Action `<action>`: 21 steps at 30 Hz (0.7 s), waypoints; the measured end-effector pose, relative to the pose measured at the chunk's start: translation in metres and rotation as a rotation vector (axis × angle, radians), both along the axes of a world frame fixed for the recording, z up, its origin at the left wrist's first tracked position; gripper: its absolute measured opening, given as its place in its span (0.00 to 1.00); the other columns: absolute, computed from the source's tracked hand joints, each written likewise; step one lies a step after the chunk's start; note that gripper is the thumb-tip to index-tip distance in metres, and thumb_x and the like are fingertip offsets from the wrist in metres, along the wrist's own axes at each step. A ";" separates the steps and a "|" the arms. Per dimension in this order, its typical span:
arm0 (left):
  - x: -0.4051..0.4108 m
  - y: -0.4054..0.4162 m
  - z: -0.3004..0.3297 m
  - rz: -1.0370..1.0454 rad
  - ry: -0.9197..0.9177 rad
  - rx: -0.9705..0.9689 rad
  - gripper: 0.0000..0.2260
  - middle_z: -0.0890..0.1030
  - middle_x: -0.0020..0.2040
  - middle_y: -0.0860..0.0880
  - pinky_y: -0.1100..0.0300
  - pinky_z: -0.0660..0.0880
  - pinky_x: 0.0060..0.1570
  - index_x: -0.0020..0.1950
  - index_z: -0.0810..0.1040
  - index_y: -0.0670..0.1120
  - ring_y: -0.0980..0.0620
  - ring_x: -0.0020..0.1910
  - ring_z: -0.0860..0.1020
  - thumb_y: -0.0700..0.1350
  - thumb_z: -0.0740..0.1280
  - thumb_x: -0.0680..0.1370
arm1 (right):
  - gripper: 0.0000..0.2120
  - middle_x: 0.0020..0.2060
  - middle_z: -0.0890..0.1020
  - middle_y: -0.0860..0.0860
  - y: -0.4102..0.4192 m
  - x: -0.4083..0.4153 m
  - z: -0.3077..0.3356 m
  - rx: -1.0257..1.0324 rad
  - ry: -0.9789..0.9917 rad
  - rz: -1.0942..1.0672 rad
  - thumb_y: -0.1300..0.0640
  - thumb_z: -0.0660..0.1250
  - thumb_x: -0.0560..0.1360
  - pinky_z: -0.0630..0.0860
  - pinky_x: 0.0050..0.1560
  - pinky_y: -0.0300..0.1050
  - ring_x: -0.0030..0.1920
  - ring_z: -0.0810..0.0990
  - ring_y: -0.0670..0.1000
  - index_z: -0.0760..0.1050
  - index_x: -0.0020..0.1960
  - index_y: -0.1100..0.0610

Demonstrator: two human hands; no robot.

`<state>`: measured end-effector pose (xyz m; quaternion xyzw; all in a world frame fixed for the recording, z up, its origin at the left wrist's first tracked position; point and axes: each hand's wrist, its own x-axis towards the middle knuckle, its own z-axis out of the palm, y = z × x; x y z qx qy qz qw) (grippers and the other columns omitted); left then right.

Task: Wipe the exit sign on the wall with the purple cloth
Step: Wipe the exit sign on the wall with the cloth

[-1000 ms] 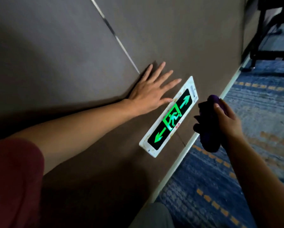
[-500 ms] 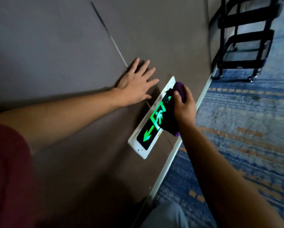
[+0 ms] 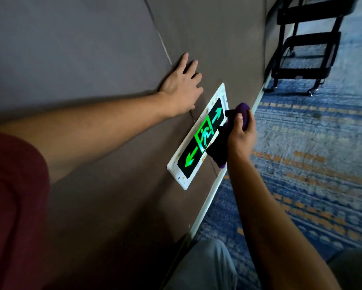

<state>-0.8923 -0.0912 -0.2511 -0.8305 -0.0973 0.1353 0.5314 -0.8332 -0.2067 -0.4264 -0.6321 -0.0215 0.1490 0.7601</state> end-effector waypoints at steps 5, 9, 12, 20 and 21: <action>0.000 0.007 -0.004 -0.005 0.014 -0.005 0.28 0.66 0.79 0.41 0.28 0.48 0.76 0.75 0.71 0.52 0.34 0.81 0.56 0.64 0.63 0.79 | 0.21 0.65 0.80 0.47 0.013 -0.030 -0.016 -0.002 0.061 0.105 0.44 0.62 0.81 0.67 0.55 0.32 0.57 0.76 0.42 0.71 0.73 0.44; 0.009 0.008 -0.013 -0.025 0.017 -0.003 0.27 0.66 0.79 0.41 0.29 0.48 0.76 0.75 0.71 0.51 0.34 0.81 0.56 0.63 0.62 0.80 | 0.19 0.63 0.81 0.48 0.017 -0.032 -0.015 0.017 0.043 0.180 0.44 0.62 0.81 0.70 0.56 0.37 0.57 0.79 0.46 0.73 0.72 0.43; 0.020 0.007 -0.015 -0.007 0.033 -0.006 0.27 0.64 0.80 0.42 0.30 0.48 0.76 0.76 0.70 0.51 0.34 0.81 0.55 0.62 0.61 0.81 | 0.19 0.62 0.82 0.46 0.018 -0.022 -0.006 -0.001 0.004 0.188 0.43 0.61 0.81 0.70 0.55 0.37 0.53 0.77 0.42 0.71 0.72 0.40; 0.023 0.009 -0.015 0.007 0.019 0.024 0.29 0.63 0.80 0.42 0.32 0.48 0.78 0.77 0.69 0.53 0.37 0.81 0.54 0.65 0.62 0.79 | 0.19 0.63 0.81 0.45 0.023 -0.011 -0.001 0.040 -0.012 0.168 0.42 0.60 0.81 0.76 0.63 0.47 0.60 0.80 0.47 0.72 0.71 0.40; 0.022 0.009 -0.015 0.013 0.018 0.026 0.29 0.63 0.80 0.42 0.32 0.48 0.78 0.77 0.69 0.53 0.37 0.82 0.54 0.65 0.62 0.79 | 0.19 0.63 0.81 0.45 0.021 -0.008 -0.003 0.035 -0.001 0.145 0.42 0.60 0.80 0.76 0.62 0.45 0.60 0.80 0.47 0.72 0.71 0.40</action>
